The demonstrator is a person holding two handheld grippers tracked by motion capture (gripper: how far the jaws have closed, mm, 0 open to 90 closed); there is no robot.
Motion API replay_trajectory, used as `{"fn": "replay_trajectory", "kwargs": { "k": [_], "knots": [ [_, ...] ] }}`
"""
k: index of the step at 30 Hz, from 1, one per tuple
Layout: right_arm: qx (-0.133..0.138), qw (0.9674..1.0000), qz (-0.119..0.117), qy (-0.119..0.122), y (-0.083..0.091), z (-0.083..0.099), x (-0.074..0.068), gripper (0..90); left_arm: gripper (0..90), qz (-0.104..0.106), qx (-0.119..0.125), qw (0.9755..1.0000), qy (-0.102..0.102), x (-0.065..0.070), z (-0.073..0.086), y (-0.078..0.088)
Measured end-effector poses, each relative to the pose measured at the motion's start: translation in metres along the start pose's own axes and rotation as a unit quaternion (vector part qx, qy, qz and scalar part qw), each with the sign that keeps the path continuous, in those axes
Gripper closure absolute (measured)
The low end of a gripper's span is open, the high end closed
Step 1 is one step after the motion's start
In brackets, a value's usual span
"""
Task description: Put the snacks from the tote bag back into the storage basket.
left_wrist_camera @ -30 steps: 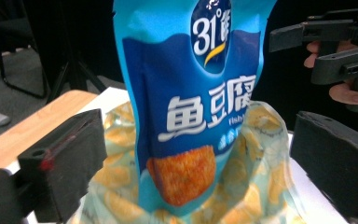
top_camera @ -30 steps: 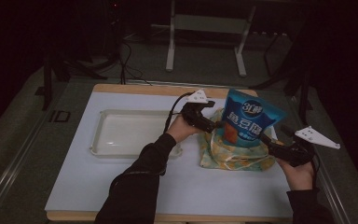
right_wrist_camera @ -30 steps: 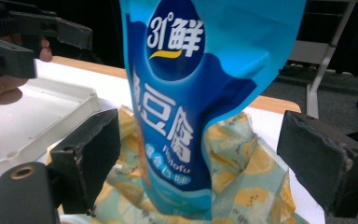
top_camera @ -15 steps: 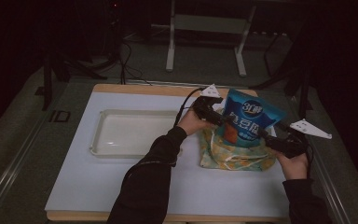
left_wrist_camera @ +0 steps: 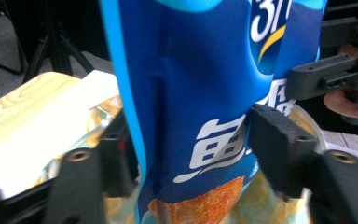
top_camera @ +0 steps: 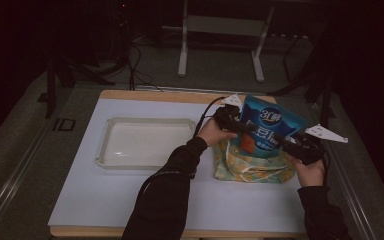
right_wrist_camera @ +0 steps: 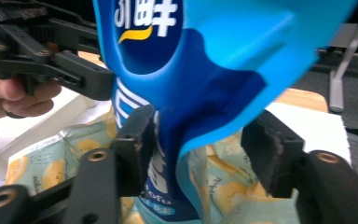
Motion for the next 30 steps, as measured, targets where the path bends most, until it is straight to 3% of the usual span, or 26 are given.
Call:
{"fn": "replay_trajectory", "kwargs": {
  "k": [8,10,14,30],
  "knots": [
    [-0.012,0.9998,-0.012,0.011,-0.008,0.002,-0.009,67.4,63.1,0.003,-0.004,0.9999,-0.011,0.0,0.0,0.0],
    [-0.012,0.9997,-0.003,0.023,-0.009,0.002,-0.012,70.9,65.9,0.002,-0.005,0.9999,-0.015,0.001,0.0,0.0],
    [-0.012,0.9997,0.007,0.019,-0.009,0.001,-0.012,78.7,71.4,0.001,-0.01,0.9997,-0.02,0.002,0.001,0.0],
    [-0.018,0.9996,0.016,0.016,-0.01,-0.004,-0.011,85.2,84.7,-0.019,-0.028,0.999,-0.028,0.012,-0.007,-0.001]
  ]
}}
Point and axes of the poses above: each handheld gripper's, and its own axes: y roughly backward along the jaws, z roughly out of its underside, x roughly to its right, the point moved 4 cm from there along -y, roughly forward along the jaws, and after that the axes turned 6 degrees about z, right-handed, at the moved point
